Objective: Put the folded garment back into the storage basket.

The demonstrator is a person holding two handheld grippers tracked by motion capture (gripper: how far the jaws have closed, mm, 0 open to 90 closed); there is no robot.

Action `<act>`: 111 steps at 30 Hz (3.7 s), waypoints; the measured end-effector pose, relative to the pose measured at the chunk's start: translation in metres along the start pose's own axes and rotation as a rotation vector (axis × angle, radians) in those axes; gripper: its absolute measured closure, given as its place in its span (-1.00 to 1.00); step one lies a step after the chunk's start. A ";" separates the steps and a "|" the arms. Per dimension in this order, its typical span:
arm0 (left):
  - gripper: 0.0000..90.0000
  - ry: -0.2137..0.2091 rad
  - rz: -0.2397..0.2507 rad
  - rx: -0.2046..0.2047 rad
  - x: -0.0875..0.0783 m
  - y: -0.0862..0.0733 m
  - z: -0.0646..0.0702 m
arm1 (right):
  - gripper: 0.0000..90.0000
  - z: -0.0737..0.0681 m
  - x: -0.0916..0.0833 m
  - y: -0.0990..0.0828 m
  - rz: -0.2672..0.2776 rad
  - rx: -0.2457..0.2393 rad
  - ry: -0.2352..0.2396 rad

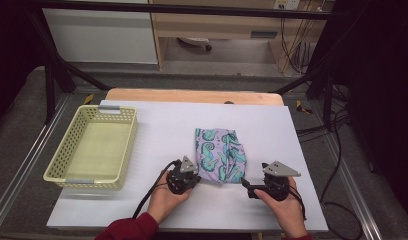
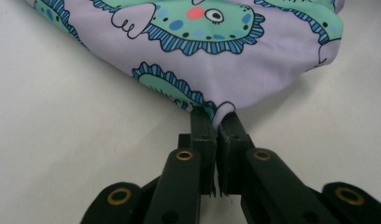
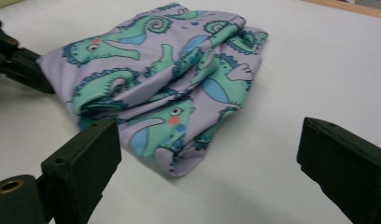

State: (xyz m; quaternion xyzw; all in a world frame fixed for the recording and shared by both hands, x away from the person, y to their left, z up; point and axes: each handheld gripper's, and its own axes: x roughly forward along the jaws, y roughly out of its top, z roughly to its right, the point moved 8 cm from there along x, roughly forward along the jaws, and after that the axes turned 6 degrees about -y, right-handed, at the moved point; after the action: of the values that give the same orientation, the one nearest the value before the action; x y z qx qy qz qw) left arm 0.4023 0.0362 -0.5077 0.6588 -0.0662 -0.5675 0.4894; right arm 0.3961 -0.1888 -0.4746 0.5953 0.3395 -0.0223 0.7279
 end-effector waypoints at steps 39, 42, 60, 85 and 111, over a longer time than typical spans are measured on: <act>-0.50 0.093 0.194 -0.113 -0.104 -0.064 0.013 | -0.10 -0.127 0.004 -0.030 -0.197 -0.188 0.333; -0.60 0.103 0.212 -0.156 -0.107 -0.066 0.005 | 0.14 -0.131 0.005 -0.029 -0.194 -0.234 0.313; -0.68 0.105 0.244 -0.152 -0.110 -0.057 0.004 | 0.74 -0.135 0.005 -0.027 -0.167 -0.279 0.313; -0.74 0.190 0.252 -0.050 -0.089 0.038 -0.037 | 0.77 -0.135 0.003 -0.026 -0.184 -0.323 0.309; -0.72 0.247 0.156 -0.184 -0.055 0.022 -0.101 | 0.75 -0.134 0.005 -0.029 -0.158 -0.302 0.327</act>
State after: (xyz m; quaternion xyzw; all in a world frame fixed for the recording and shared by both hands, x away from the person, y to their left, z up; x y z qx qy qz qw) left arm 0.4756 0.1177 -0.4661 0.6688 -0.0043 -0.4462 0.5946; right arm 0.3244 -0.0768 -0.5095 0.4469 0.4980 0.0685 0.7400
